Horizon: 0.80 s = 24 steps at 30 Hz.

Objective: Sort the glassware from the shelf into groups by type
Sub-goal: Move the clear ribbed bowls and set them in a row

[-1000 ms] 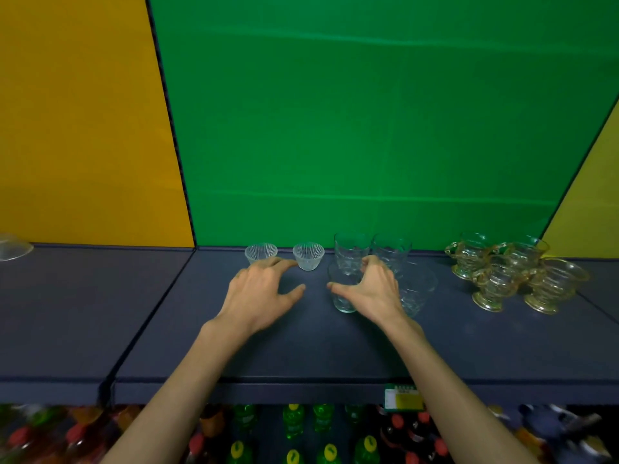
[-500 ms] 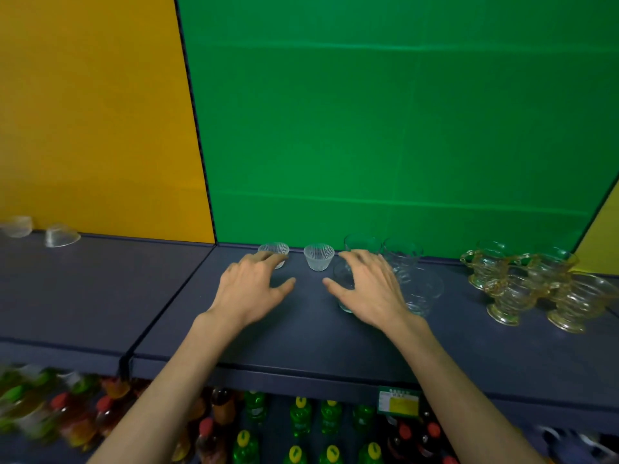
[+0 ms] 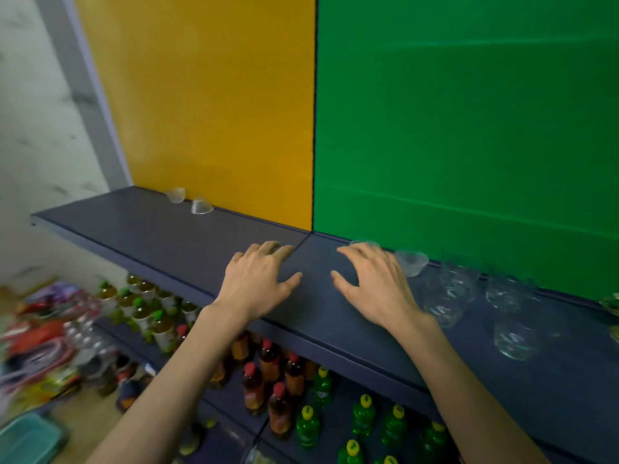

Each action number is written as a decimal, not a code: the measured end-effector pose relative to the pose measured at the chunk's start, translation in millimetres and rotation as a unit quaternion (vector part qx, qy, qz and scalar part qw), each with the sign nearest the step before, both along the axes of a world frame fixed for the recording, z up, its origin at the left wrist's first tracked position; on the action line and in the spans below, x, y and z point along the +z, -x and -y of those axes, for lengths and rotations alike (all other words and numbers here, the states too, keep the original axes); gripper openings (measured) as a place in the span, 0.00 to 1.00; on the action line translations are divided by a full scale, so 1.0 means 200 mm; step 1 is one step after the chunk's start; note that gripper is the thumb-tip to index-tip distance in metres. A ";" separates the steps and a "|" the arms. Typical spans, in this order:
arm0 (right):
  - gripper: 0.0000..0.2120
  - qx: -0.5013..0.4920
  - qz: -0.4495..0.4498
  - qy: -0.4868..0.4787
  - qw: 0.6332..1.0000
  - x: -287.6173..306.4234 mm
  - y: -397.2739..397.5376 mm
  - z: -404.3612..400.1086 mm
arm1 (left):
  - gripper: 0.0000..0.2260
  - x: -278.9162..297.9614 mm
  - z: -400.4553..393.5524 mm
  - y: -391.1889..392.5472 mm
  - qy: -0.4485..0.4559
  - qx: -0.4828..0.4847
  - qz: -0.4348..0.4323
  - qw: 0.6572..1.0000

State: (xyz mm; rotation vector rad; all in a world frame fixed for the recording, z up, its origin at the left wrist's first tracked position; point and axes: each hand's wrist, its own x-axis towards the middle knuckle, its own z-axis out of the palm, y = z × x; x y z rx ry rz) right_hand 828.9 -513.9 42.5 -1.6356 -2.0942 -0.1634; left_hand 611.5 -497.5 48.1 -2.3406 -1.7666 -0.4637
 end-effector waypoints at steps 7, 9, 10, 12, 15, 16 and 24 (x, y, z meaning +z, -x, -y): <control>0.23 0.054 -0.002 0.020 0.998 -0.02 0.46 -0.12 | 0.29 -0.02 0.01 0.47 0.019 0.054 0.004 0.998; 0.23 0.058 0.003 0.022 0.998 -0.03 0.61 -0.16 | 0.29 -0.04 -0.01 0.62 0.025 0.062 -0.002 0.998; 0.23 0.058 0.003 0.024 0.998 -0.03 0.69 -0.18 | 0.29 -0.05 -0.02 0.70 0.027 0.065 -0.004 0.998; 0.23 0.058 0.002 0.026 0.998 -0.04 0.85 -0.23 | 0.30 -0.06 -0.05 0.87 0.030 0.068 -0.004 0.997; 0.23 0.050 0.003 0.027 0.998 -0.05 1.12 -0.30 | 0.30 -0.08 -0.10 1.11 0.030 0.062 -0.005 0.998; 0.23 0.047 0.005 0.027 0.999 -0.05 1.21 -0.32 | 0.31 -0.09 -0.13 1.19 0.030 0.058 -0.010 0.998; 0.23 0.015 0.011 0.036 0.999 -0.07 1.77 -0.50 | 0.31 -0.15 -0.35 1.74 0.034 0.033 -0.009 0.999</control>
